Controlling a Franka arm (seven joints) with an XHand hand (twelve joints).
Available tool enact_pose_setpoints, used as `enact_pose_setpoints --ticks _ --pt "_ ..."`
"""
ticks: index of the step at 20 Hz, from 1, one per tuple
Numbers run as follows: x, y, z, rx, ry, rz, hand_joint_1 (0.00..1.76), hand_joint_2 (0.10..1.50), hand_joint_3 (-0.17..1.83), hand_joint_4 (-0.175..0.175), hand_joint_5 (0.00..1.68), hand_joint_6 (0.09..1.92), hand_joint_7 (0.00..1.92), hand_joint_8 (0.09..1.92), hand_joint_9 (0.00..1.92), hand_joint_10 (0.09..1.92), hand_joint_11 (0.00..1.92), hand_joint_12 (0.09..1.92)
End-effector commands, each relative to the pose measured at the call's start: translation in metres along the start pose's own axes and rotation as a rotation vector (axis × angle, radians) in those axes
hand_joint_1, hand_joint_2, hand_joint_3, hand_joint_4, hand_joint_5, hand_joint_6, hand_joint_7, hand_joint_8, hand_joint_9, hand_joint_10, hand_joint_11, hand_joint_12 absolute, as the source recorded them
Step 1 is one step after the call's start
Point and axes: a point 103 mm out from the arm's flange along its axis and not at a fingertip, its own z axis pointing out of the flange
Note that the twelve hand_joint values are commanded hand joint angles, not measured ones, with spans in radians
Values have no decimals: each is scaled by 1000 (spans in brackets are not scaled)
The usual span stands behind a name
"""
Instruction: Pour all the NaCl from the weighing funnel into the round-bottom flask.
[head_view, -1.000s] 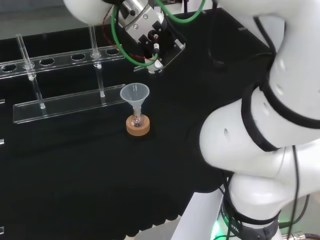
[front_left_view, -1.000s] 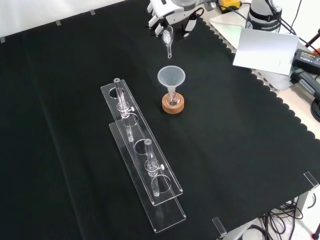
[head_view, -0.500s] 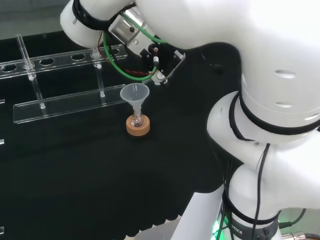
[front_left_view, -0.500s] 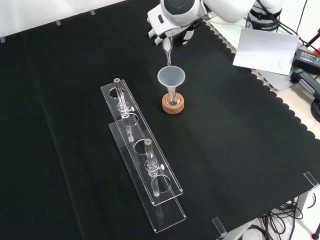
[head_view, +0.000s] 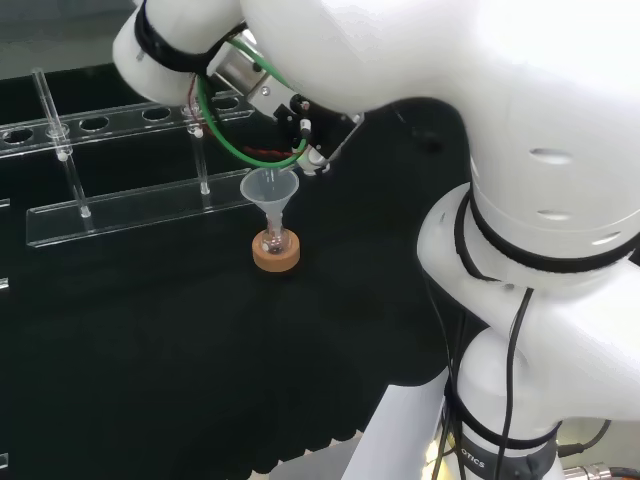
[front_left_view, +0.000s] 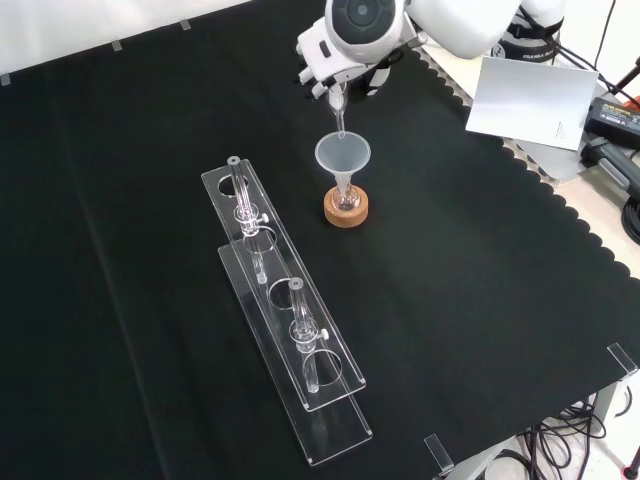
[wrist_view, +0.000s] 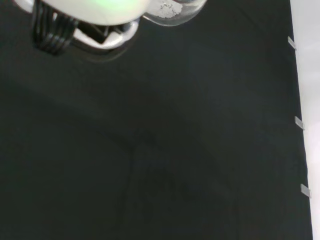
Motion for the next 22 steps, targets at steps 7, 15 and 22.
enact_pose_setpoints --ticks 7,15,22 --pt "22 -2 -13 -5 -103 -19 1158 634 596 175 1448 312 893 564 1306 95 1096 874" --pt "22 -4 -18 -23 -181 -7 1158 633 597 175 1448 312 891 563 1305 91 1097 870" --pt "19 -6 -20 -40 -249 3 1158 633 598 175 1448 311 890 563 1305 89 1098 868"
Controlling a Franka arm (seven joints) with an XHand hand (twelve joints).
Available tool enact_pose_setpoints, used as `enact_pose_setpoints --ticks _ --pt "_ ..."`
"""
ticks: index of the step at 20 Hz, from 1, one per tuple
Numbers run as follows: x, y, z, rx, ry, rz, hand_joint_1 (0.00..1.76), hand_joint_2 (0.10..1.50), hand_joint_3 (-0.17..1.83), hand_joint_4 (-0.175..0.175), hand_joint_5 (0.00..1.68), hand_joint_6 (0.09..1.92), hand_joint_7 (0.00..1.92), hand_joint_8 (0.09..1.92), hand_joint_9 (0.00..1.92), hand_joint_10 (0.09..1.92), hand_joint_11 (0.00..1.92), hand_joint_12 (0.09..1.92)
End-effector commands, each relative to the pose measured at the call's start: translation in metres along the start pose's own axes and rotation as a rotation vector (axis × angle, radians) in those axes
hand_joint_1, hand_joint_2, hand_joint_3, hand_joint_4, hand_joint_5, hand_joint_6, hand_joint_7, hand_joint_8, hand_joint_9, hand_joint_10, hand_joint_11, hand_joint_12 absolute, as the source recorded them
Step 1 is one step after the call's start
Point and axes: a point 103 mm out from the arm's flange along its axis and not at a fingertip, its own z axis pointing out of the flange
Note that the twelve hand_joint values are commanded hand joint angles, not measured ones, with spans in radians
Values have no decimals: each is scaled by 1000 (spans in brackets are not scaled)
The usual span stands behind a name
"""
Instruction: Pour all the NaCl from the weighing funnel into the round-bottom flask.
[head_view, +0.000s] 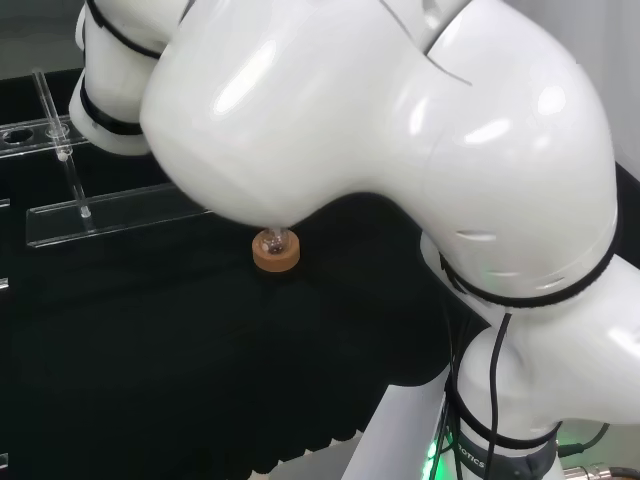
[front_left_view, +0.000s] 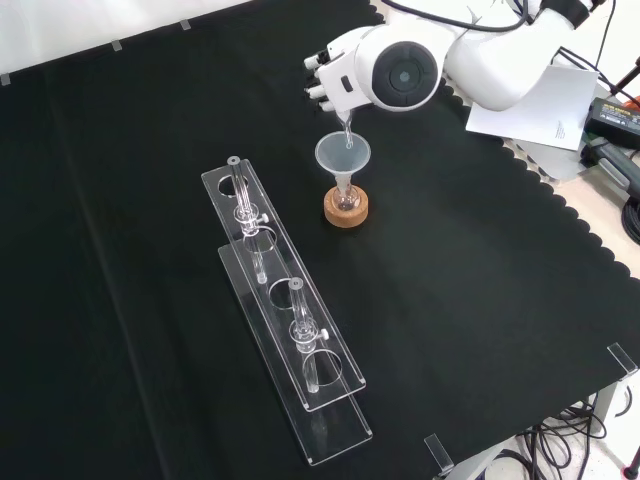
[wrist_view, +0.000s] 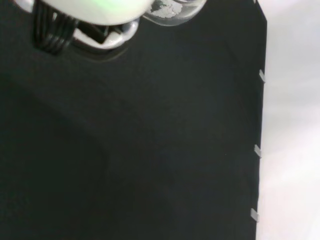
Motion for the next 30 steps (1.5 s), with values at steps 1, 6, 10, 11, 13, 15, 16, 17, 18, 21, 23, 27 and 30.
enact_pose_setpoints --ticks 1,6,10,11,13,15,16,17,18,21,23,27,30 --pt "-2 -2 -2 -14 -56 4 1158 633 598 175 1449 311 890 563 1305 89 1098 867" --pt "1 -3 -4 -22 -113 4 1158 632 599 175 1449 311 890 563 1305 87 1098 866" --pt "4 -5 -6 -30 -158 2 1158 632 599 175 1449 311 889 563 1305 87 1099 865" --pt "5 -5 -7 -33 -167 0 1159 632 599 175 1449 311 888 562 1305 87 1099 864" --pt "5 -5 -8 -39 -191 0 1159 632 599 175 1449 311 888 562 1305 87 1098 864" --pt "5 -6 -9 -43 -203 2 1159 631 600 175 1449 311 887 562 1304 87 1098 863" --pt "4 -6 -9 -46 -215 4 1159 631 600 175 1449 310 888 562 1304 87 1098 863" --pt "4 -6 -10 -48 -225 5 1159 631 600 175 1449 310 888 562 1304 87 1098 863" --pt "3 -6 -10 -50 -229 6 1159 631 600 175 1449 310 888 562 1304 87 1098 863" --pt "3 -7 -11 -56 -245 8 1158 631 600 175 1450 310 888 562 1303 87 1098 862" --pt "3 -7 -12 -61 -259 8 1158 631 600 175 1450 310 887 562 1303 87 1098 862" --pt "6 -8 -13 -70 -294 9 1158 631 601 175 1450 310 888 562 1303 87 1098 861" --pt "9 -10 -15 -81 -314 6 1158 631 601 175 1450 310 887 562 1303 87 1095 859"
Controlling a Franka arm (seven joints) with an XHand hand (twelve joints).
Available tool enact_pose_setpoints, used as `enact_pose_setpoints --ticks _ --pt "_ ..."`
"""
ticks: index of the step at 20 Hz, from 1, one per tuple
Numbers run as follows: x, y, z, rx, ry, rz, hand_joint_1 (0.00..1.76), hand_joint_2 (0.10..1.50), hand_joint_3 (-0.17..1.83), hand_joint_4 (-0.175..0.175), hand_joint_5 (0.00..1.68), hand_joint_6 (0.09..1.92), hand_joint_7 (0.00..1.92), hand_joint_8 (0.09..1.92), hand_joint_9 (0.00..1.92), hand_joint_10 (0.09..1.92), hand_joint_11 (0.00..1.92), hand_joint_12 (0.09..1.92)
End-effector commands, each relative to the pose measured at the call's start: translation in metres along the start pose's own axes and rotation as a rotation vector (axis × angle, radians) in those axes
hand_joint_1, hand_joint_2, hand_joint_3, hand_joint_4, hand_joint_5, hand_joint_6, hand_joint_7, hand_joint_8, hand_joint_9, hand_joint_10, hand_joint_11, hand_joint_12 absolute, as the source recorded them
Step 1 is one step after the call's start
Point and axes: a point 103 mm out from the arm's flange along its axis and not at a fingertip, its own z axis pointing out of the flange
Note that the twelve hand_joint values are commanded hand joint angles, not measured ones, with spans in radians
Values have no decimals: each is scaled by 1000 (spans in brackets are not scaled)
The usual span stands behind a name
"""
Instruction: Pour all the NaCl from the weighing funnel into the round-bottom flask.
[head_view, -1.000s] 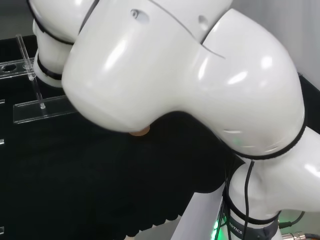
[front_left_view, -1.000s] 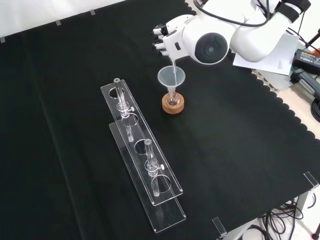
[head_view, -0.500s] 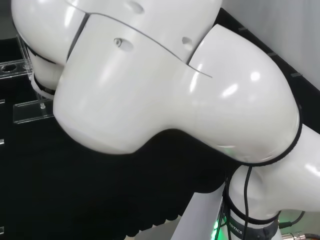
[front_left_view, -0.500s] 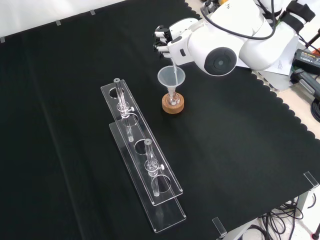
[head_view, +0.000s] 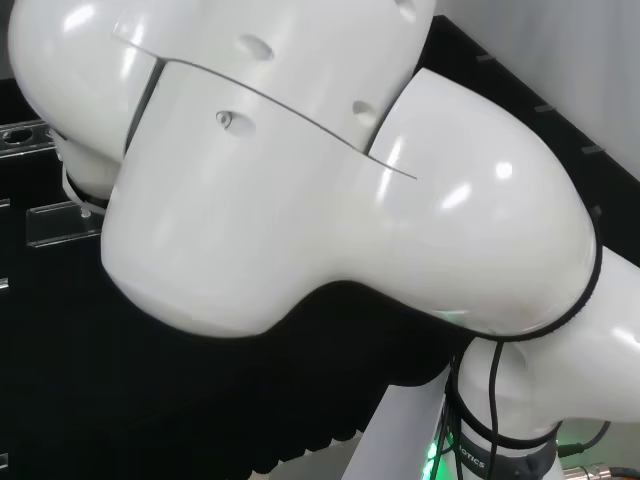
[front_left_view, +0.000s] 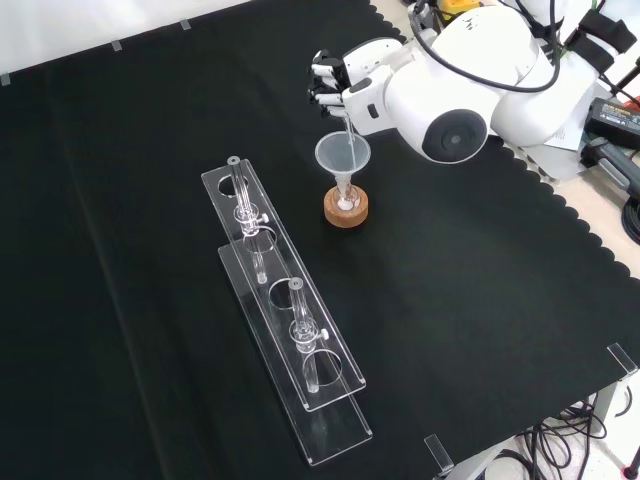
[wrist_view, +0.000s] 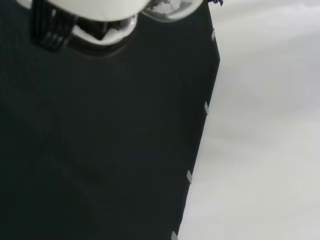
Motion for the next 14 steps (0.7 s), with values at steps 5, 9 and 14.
enact_pose_setpoints --ticks 5,9,14 --pt "6 -4 -11 -23 -86 3 1159 630 602 175 1450 310 886 561 1302 87 1091 856" --pt "10 -5 -18 -33 -117 4 1158 630 602 175 1450 309 885 561 1301 87 1089 855" --pt "14 -7 -26 -46 -166 9 1158 630 602 175 1451 309 884 561 1300 87 1087 854"
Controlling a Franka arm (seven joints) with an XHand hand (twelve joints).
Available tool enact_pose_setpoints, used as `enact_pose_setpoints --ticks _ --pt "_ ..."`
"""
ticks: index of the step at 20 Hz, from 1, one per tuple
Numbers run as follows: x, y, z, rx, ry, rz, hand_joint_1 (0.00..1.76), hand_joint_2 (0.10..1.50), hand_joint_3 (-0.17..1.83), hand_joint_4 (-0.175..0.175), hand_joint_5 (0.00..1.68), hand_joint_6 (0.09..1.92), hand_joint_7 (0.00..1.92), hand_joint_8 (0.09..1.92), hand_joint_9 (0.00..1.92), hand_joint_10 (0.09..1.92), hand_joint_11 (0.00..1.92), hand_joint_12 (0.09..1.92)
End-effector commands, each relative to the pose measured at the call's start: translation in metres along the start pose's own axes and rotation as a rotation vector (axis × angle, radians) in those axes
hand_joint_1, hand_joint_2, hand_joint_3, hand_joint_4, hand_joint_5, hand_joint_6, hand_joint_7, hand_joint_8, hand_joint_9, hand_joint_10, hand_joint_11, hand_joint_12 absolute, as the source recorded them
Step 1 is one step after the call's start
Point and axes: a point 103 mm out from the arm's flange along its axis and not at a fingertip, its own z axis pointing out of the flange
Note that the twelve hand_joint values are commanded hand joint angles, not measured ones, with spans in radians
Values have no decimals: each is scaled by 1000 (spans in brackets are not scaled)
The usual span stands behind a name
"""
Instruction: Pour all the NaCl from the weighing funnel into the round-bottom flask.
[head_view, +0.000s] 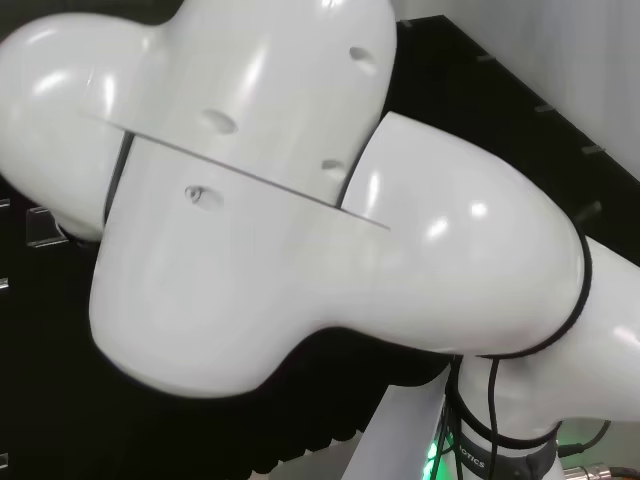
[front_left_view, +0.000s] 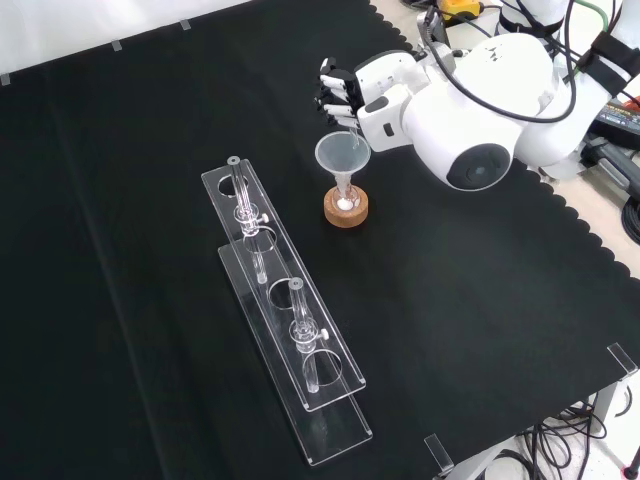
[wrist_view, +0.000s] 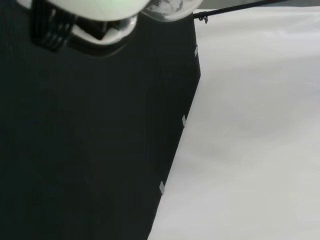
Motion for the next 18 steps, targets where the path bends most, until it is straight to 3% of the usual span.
enact_pose_setpoints --ticks 1,10,18 --pt "2 -3 -11 -15 -60 6 1158 630 603 175 1451 309 884 560 1299 87 1087 854" --pt "-3 -4 -17 -21 -103 22 1158 629 603 175 1451 308 881 559 1299 87 1086 854" --pt "-3 -4 -16 -18 -84 17 1158 629 603 175 1451 308 881 559 1299 87 1087 854"
